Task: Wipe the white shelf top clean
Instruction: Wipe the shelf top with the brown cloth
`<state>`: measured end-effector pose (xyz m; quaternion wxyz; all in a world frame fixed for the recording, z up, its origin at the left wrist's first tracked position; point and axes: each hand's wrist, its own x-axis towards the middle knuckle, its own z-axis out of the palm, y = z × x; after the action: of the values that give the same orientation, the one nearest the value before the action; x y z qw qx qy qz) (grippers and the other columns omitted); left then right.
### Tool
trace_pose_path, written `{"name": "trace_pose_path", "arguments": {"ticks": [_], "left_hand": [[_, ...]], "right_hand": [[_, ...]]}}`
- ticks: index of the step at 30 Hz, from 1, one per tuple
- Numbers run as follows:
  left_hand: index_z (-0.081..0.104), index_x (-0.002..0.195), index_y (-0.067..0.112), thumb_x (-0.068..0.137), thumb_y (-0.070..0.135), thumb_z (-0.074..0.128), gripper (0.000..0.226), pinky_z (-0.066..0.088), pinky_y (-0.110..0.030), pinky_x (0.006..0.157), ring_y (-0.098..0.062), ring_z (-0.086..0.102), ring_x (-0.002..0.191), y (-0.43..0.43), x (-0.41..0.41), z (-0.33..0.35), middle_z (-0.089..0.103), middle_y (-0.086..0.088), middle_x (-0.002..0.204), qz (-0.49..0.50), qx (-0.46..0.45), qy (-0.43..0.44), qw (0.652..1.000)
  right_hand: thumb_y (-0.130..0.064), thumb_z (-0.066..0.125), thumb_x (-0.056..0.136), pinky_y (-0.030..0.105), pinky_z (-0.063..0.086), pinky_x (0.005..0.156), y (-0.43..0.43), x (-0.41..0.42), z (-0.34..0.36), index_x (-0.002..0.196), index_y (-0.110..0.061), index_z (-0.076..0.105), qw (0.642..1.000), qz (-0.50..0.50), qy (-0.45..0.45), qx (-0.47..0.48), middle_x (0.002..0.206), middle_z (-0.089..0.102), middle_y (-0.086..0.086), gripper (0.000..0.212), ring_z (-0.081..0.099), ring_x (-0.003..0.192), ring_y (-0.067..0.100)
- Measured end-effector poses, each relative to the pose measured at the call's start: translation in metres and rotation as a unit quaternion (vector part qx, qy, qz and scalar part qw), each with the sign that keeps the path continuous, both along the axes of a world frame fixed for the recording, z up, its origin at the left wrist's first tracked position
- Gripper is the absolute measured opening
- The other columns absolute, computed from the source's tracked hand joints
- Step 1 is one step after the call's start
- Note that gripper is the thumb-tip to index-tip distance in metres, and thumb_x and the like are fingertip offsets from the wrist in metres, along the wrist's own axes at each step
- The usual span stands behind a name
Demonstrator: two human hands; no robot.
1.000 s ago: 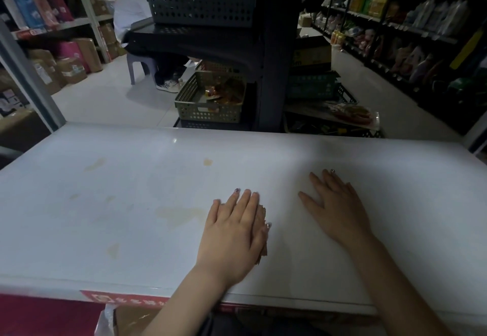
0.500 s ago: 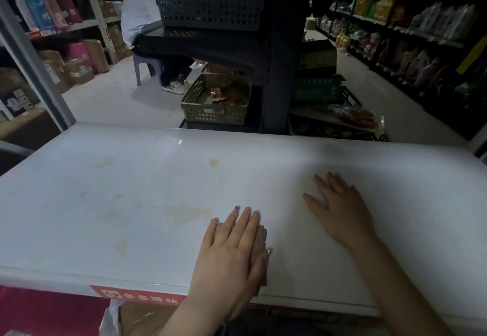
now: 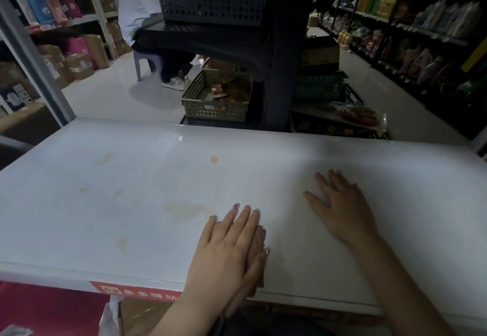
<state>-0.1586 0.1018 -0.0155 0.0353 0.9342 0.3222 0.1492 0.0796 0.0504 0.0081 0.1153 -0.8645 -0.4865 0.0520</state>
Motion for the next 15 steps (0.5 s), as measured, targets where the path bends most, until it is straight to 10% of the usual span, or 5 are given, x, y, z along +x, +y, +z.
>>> {"name": "trace_pose_path", "arguments": {"ticks": [8, 15], "left_hand": [[0.042, 0.139, 0.022, 0.089, 0.048, 0.031, 0.057, 0.017, -0.035, 0.105, -0.014, 0.033, 0.135, 0.016, 0.006, 0.003, 0.046, 0.006, 0.141, 0.016, -0.027, 0.012, 0.999], [-0.002, 0.148, 0.031, 0.074, 0.059, -0.013, 0.080, -0.013, -0.028, 0.108, -0.007, -0.012, 0.142, 0.035, 0.017, 0.008, 0.000, 0.014, 0.156, 0.034, -0.039, 0.023, 0.998]], "right_hand": [[-0.052, 0.030, 0.095, 0.030, -0.004, 0.114, 0.001, 0.001, -0.002, 0.149, -0.025, 0.014, 1.000, 0.000, 0.003, 0.006, 0.158, 0.004, 0.002, 0.062, -0.003, 0.144, 0.011], [-0.052, 0.031, 0.095, 0.030, -0.003, 0.114, 0.001, 0.001, -0.002, 0.149, -0.026, 0.015, 1.000, 0.000, 0.003, 0.009, 0.158, 0.004, 0.002, 0.062, -0.002, 0.144, 0.011]]}}
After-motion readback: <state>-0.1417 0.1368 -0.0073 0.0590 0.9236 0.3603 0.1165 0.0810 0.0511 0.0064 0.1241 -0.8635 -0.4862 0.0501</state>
